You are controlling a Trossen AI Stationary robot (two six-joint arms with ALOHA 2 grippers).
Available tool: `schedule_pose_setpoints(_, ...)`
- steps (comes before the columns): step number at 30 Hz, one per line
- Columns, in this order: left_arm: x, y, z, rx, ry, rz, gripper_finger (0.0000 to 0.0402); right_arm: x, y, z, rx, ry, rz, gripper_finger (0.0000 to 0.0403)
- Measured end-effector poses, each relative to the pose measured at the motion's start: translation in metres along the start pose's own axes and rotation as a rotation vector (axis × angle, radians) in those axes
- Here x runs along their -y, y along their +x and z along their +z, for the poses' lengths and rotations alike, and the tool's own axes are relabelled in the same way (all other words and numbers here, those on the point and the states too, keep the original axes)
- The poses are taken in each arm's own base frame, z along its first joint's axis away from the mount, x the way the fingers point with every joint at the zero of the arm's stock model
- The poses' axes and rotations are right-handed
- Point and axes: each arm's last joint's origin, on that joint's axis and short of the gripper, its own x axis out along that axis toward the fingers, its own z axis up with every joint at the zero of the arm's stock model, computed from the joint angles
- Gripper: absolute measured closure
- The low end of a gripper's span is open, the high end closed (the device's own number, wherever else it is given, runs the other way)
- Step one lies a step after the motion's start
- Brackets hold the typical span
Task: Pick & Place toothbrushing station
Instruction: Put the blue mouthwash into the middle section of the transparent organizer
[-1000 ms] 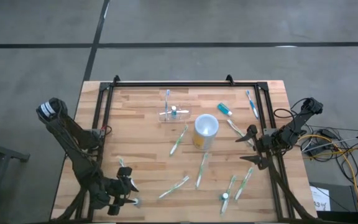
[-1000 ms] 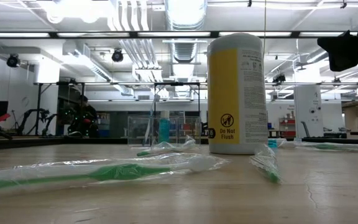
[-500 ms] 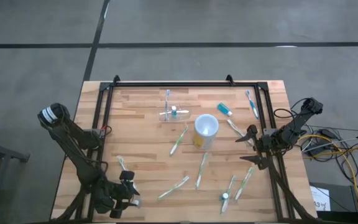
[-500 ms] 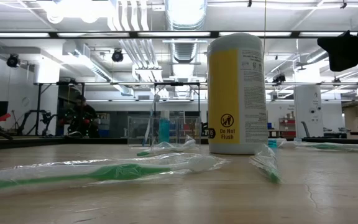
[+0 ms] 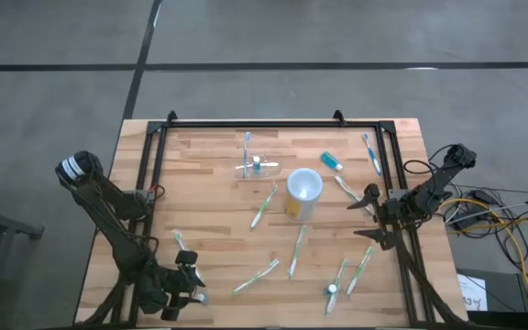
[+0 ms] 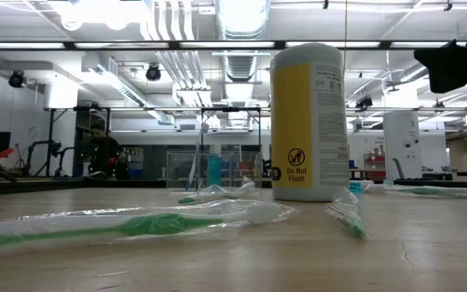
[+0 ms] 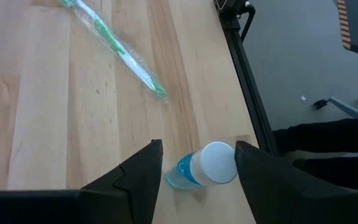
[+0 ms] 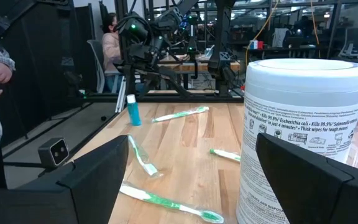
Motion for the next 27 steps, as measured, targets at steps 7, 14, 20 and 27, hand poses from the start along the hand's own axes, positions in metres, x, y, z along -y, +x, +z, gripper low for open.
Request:
schedule_pose_setpoints(7,-0.0013,-0.008,0.0035,0.016,-0.008,-0.013,0.0195,0.0,0.0,0.0001,0.0,0.0,0.0,0.0056)
schedule_pose_setpoints(14,-0.0008,-0.0104,0.0047,0.021,-0.035,-0.026,0.0195,0.0,0.0,-0.0001,0.0,0.0,0.0,0.0055)
schedule_pose_setpoints(20,0.0018,-0.0102,0.0055,0.018,-0.043,-0.062,0.0195,0.0,0.0,0.0,0.0,0.0,0.0,0.0056)
schedule_pose_setpoints(27,0.0031,-0.0098,0.0043,-0.001,-0.024,-0.098,0.0195,0.0,0.0,0.0,0.0,0.0,0.0,0.0055)
